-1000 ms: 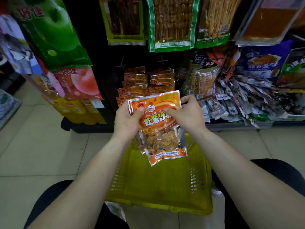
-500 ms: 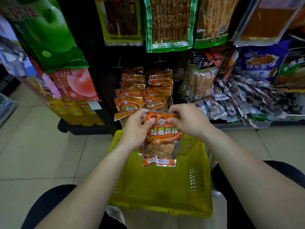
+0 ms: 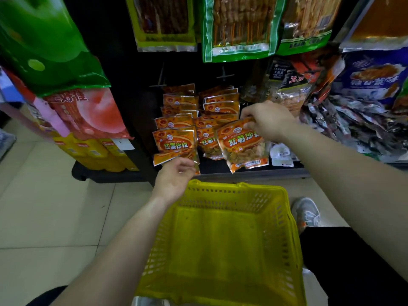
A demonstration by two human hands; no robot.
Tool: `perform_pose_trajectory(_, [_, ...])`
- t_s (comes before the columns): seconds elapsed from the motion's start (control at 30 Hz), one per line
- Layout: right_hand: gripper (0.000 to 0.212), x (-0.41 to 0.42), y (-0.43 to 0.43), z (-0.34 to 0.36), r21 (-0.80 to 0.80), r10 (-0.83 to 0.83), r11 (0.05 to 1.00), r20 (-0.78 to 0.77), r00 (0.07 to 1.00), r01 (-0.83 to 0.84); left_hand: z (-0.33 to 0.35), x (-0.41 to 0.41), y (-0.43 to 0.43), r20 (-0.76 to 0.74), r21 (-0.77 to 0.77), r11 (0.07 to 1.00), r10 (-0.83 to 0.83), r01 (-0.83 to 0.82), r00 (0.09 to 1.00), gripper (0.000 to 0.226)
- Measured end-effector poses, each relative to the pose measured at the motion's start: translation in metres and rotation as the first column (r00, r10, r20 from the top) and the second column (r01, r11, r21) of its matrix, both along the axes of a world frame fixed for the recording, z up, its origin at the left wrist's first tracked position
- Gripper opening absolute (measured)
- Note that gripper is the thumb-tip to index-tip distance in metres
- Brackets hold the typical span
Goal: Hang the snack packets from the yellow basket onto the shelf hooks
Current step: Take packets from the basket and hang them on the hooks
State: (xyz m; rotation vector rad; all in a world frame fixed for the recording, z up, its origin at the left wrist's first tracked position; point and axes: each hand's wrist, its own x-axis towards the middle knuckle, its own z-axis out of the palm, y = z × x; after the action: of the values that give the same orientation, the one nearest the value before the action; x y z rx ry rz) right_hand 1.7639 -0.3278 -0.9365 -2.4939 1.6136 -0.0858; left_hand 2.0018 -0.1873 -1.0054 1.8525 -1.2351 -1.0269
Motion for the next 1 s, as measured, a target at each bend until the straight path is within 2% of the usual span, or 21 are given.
perform_pose_trajectory(0.1, [0.025, 0.018, -0.025, -0.032, 0.036, 0.001, 0.999, -0.033, 0.999, 0.001, -0.021, -0.004, -0.028, 0.039, 0.007, 0.999, -0.052, 0.052, 0.998, 0.017])
perform_pose_trajectory(0.3, [0.017, 0.051, -0.068, -0.099, 0.097, -0.027, 0.995, 0.045, 0.999, 0.022, -0.091, -0.040, -0.094, 0.014, 0.103, 0.978, -0.184, 0.182, 0.983, 0.014])
perform_pose_trajectory(0.47, [0.015, 0.063, -0.095, -0.127, 0.088, 0.009, 0.996, 0.109, 0.994, -0.019, -0.147, -0.062, -0.132, 0.095, 0.257, 0.943, -0.241, 0.210, 0.966, 0.048])
perform_pose_trajectory(0.57, [0.011, 0.061, -0.101, -0.141, 0.101, 0.043, 0.994, 0.070, 0.997, -0.050, -0.168, -0.061, -0.136, 0.096, 0.300, 0.934, -0.230, 0.192, 0.968, 0.054])
perform_pose_trajectory(0.73, [0.022, 0.056, -0.099, -0.154, 0.053, 0.056, 0.997, 0.018, 0.998, -0.057, -0.180, -0.060, -0.133, 0.127, 0.351, 0.897, -0.332, 0.270, 0.935, 0.055])
perform_pose_trajectory(0.9, [0.039, 0.053, -0.086, -0.148, 0.006, 0.093, 0.996, -0.004, 0.996, -0.093, -0.167, -0.055, -0.128, 0.196, 0.287, 0.941, -0.241, 0.179, 0.951, 0.048])
perform_pose_trajectory(1.0, [0.045, 0.045, -0.076, -0.145, -0.026, 0.079, 0.997, 0.003, 0.997, -0.079, -0.160, -0.050, -0.123, 0.272, 0.323, 0.930, -0.270, 0.177, 0.924, 0.052])
